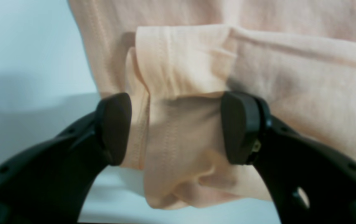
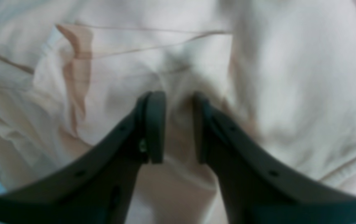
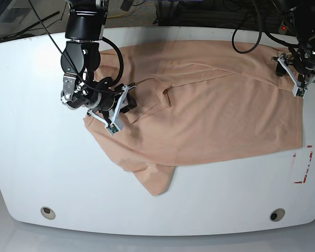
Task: Fold the T-shirt properly
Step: 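Pinch the folded sleeve edge with the right gripper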
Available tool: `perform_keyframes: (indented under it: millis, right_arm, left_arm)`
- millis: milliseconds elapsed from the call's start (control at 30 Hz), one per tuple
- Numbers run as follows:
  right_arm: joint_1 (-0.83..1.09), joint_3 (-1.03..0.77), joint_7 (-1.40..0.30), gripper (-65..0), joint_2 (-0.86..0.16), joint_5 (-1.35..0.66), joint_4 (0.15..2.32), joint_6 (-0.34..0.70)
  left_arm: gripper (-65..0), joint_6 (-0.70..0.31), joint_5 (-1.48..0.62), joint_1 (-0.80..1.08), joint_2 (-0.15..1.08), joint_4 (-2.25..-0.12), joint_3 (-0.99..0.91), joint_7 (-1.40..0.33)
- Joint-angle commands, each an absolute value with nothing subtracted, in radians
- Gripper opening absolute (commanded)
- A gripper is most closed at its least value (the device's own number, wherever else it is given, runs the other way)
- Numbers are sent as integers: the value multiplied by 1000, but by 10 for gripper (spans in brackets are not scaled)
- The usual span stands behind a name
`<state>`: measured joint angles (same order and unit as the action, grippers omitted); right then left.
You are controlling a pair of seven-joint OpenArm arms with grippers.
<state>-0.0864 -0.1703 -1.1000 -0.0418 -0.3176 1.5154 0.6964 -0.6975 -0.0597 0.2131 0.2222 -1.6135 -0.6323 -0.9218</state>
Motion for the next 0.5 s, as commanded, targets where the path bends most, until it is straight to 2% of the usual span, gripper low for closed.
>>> perform_keyframes:
  millis: [0, 467]
  right_arm:
    - [-107, -171, -1055, -485, -44, -328, 1531, 698]
    - [-105, -177, -1015, -476, -24, -197, 1532, 698]
  left_arm:
    - [-231, -698, -44, 211, 234, -1620, -639, -928]
    - [-231, -698, -45, 229, 236, -1620, -636, -928]
